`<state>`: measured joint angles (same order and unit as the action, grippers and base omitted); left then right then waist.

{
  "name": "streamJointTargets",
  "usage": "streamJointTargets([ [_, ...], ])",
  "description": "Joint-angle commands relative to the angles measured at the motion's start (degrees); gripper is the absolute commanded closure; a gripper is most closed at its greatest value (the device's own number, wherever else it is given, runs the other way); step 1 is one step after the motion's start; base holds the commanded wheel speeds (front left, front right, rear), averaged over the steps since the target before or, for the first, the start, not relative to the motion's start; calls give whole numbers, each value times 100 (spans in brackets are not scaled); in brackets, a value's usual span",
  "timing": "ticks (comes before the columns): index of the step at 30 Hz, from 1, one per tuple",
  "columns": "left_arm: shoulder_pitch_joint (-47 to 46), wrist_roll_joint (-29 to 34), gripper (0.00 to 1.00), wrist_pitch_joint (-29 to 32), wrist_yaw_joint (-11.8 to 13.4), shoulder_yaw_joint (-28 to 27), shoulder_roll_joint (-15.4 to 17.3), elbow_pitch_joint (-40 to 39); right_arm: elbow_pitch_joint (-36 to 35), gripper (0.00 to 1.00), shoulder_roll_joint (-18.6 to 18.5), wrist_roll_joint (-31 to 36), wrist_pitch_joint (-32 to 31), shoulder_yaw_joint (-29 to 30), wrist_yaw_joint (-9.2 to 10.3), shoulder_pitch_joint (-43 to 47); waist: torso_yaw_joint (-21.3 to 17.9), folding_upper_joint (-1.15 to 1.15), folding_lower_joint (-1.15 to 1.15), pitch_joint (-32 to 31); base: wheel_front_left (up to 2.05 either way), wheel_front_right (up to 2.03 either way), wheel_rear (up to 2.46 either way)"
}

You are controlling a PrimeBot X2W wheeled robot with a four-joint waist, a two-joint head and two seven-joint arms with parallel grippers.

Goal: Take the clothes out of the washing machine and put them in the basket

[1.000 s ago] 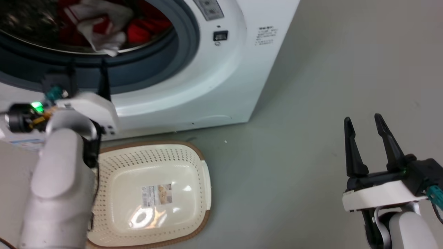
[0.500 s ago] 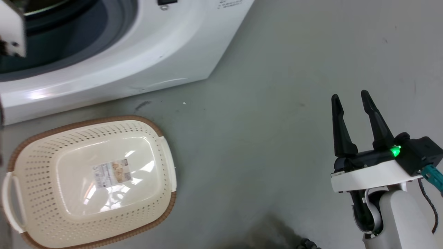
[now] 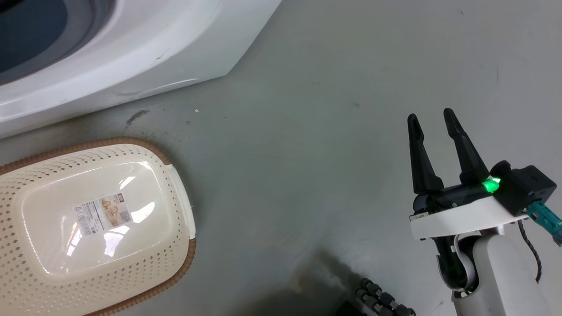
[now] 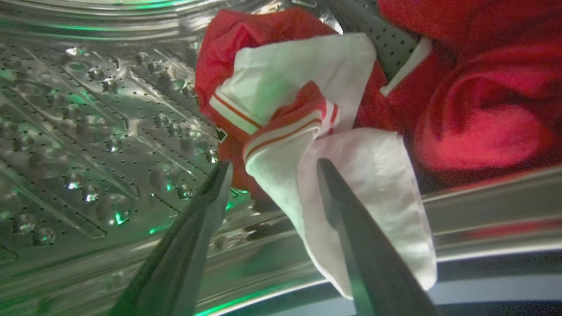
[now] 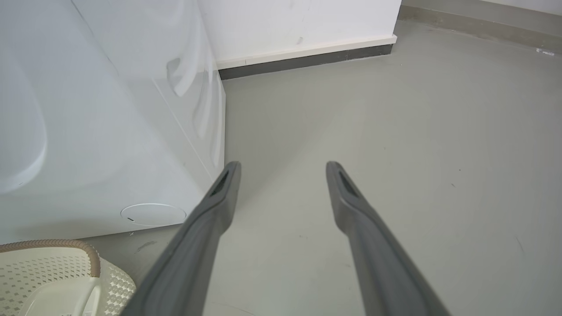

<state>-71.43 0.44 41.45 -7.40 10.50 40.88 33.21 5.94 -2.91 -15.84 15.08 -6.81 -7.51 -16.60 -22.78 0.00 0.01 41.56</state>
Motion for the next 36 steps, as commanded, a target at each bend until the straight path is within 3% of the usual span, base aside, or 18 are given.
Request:
streamJointTargets([
  [1,-111,-166,0,427,-8,116,138,-122,-2,0,4,-68,11,-44,4,-132,-31,0,-1,70,0,0,0],
  [10,101,-652,0,2213,28,168,584,-869,17,0,4,-243,11,-185,4,-252,-172,0,-1,320,0,0,0],
  [16,405,-772,0,2742,215,45,683,-1290,33,0,4,-335,11,-217,4,-296,-253,0,-1,405,0,0,0],
  [17,448,-782,43,2752,250,17,709,-1381,35,0,4,-346,11,-221,4,-313,-268,0,-1,421,0,0,0],
  [19,534,-776,88,2729,334,-29,768,-1537,43,0,4,-386,11,-235,4,-336,-291,0,-1,440,0,0,0],
  [20,562,-742,100,2652,375,-55,815,-1603,50,0,4,-396,11,-237,4,-345,-301,0,-1,445,0,0,0],
  [29,589,-487,100,1320,721,-147,965,-1648,111,0,4,-418,11,-188,4,-384,-312,0,-1,368,0,0,0],
  [36,685,-571,100,-92,952,-176,696,-1080,168,0,3,-378,11,-93,4,-265,-251,0,-1,28,0,0,0],
])
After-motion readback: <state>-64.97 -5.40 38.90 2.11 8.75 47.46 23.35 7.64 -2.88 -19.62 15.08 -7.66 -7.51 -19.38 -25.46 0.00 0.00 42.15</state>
